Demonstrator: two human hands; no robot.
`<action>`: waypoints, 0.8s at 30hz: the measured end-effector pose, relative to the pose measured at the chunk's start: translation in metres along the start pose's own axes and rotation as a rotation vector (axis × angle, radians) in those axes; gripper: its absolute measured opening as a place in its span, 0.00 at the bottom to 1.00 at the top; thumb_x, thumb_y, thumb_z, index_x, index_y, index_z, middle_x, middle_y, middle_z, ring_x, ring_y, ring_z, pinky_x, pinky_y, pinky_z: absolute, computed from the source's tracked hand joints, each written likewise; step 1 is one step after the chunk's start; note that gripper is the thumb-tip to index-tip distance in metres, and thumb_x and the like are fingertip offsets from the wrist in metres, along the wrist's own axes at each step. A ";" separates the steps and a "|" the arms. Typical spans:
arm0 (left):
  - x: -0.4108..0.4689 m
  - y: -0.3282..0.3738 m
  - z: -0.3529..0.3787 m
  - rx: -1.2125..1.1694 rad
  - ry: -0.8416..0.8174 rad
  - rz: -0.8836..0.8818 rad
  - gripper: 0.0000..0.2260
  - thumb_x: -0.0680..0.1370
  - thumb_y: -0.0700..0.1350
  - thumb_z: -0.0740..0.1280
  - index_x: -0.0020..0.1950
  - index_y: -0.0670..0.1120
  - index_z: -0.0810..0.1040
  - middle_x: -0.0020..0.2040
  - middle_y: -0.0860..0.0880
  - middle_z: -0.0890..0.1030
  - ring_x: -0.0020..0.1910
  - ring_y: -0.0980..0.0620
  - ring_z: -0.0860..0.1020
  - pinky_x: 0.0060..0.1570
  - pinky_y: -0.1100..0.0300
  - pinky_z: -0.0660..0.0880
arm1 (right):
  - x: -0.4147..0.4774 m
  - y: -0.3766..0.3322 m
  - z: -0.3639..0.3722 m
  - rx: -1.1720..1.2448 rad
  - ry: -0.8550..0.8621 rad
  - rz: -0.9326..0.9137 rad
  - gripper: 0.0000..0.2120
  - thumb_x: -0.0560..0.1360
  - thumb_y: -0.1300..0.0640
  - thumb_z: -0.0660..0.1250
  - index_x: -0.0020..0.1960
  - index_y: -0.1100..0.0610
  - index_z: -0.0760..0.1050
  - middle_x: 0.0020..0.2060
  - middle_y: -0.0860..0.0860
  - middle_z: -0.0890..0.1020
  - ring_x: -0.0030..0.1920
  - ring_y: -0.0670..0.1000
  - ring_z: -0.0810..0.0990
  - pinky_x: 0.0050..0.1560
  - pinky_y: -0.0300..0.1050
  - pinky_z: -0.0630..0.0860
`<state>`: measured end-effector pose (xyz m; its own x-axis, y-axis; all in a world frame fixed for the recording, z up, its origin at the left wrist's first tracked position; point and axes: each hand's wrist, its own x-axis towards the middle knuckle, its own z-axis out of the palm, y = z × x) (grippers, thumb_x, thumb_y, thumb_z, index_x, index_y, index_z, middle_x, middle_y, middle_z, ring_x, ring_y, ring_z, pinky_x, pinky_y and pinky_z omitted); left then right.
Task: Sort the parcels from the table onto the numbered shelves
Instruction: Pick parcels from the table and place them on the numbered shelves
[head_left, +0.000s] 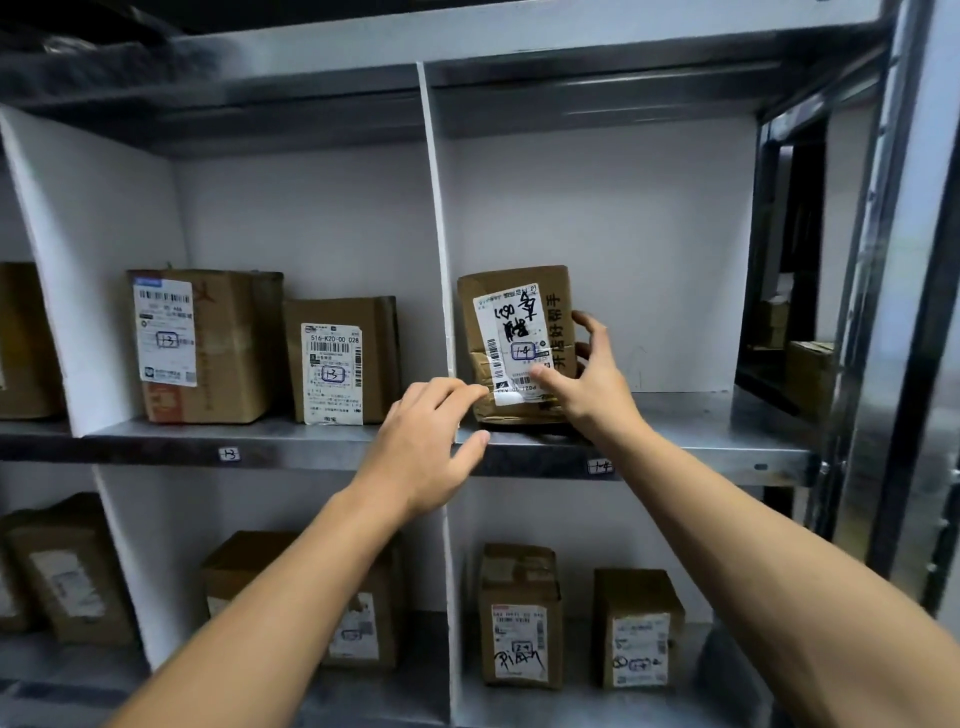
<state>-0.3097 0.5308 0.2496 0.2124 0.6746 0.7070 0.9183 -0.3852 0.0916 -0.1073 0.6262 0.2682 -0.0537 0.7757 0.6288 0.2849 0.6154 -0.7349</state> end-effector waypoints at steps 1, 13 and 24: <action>0.001 0.000 0.001 -0.005 0.016 0.001 0.22 0.76 0.55 0.60 0.69 0.50 0.72 0.63 0.53 0.73 0.62 0.52 0.69 0.64 0.52 0.69 | 0.002 0.001 0.002 -0.017 -0.012 0.000 0.37 0.74 0.50 0.75 0.75 0.42 0.57 0.60 0.44 0.77 0.60 0.49 0.78 0.64 0.47 0.73; -0.010 -0.012 -0.003 -0.052 0.032 0.042 0.21 0.76 0.54 0.61 0.68 0.49 0.73 0.63 0.52 0.73 0.61 0.52 0.70 0.63 0.54 0.69 | -0.003 -0.004 0.013 -0.168 0.050 0.091 0.37 0.75 0.53 0.73 0.77 0.46 0.57 0.66 0.51 0.78 0.65 0.53 0.76 0.57 0.36 0.65; -0.040 -0.019 -0.004 -0.207 -0.114 0.092 0.21 0.76 0.54 0.62 0.68 0.50 0.72 0.63 0.52 0.73 0.61 0.52 0.70 0.64 0.51 0.69 | -0.068 -0.027 0.015 -0.422 0.250 0.137 0.28 0.79 0.47 0.66 0.77 0.49 0.63 0.67 0.58 0.72 0.67 0.60 0.70 0.68 0.55 0.67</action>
<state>-0.3375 0.5084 0.2220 0.3393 0.6925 0.6366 0.8078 -0.5612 0.1800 -0.1254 0.5589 0.2418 0.2272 0.7565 0.6132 0.6377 0.3603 -0.6808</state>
